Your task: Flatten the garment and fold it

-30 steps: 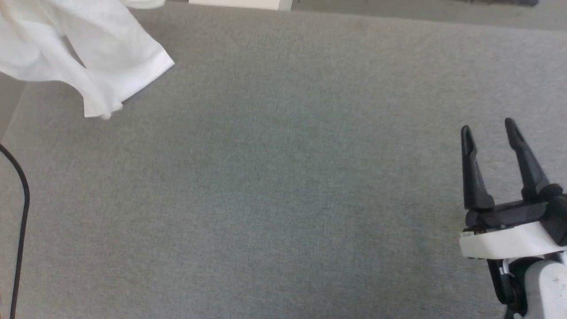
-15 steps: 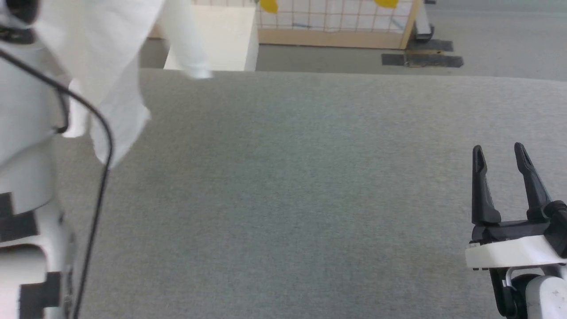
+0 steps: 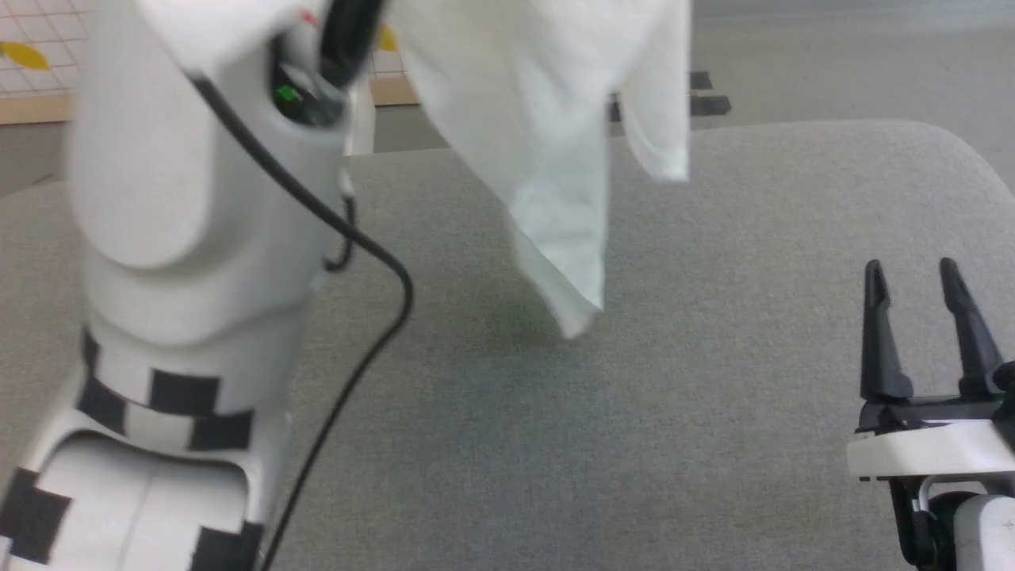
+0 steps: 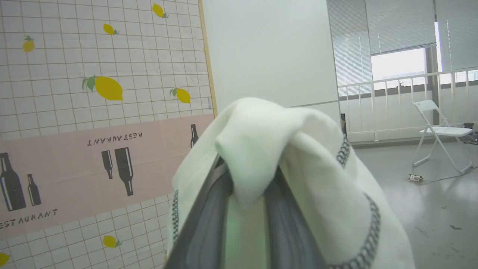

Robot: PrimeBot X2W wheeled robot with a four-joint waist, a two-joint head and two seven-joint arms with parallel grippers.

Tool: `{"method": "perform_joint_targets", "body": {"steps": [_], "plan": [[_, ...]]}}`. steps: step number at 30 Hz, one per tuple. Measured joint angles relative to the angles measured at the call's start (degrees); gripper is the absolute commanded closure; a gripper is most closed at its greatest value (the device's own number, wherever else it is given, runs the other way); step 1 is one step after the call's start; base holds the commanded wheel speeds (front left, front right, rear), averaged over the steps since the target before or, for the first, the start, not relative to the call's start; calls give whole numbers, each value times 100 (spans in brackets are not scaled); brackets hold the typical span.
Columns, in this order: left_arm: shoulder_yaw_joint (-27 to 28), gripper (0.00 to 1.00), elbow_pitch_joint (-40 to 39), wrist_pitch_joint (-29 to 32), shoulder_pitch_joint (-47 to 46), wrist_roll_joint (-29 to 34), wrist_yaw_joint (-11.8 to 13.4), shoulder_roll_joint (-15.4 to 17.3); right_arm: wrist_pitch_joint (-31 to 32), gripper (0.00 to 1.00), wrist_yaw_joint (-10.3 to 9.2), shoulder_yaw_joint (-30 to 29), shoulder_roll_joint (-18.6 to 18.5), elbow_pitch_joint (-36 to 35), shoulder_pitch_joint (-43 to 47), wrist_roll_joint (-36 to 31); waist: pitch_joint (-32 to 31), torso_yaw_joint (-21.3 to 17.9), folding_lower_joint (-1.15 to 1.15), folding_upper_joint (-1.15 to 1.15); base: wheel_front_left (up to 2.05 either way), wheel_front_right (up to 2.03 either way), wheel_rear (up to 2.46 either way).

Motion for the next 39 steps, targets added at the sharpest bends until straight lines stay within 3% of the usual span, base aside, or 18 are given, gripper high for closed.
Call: {"method": "perform_joint_targets", "body": {"steps": [10,17,23,24,25,26,34,39], "plan": [[-981,100,107,-737,1762,-196,497,-155,0,0,0,29,-2,0,-55,67,425,-187,0,0,0,0,0],[-1592,100,1285,-1068,3112,-116,631,-162,-42,0,0,197,0,107,-175,116,711,-238,0,0,0,0,0],[-1871,100,2223,-1220,3529,-75,646,-157,-41,0,0,243,0,178,-182,116,871,-223,0,0,0,0,0],[-1886,96,2315,-1277,3527,-59,654,-158,-41,0,0,246,0,185,-183,116,887,-207,0,0,0,0,0],[-1903,51,2385,-1339,3524,-35,664,-158,-41,0,0,248,0,191,-183,116,899,-188,0,0,0,0,0],[-1905,0,2425,-1422,3521,-34,673,-159,-40,0,0,250,0,197,-186,115,905,-170,0,0,0,0,0],[-1740,0,1881,-2304,3509,-110,725,-140,18,0,0,248,0,247,-207,114,730,-28,0,0,0,0,0],[-1340,0,746,-2685,4262,-253,1072,265,66,0,0,226,1,244,-105,114,499,39,0,0,0,0,0]]}}
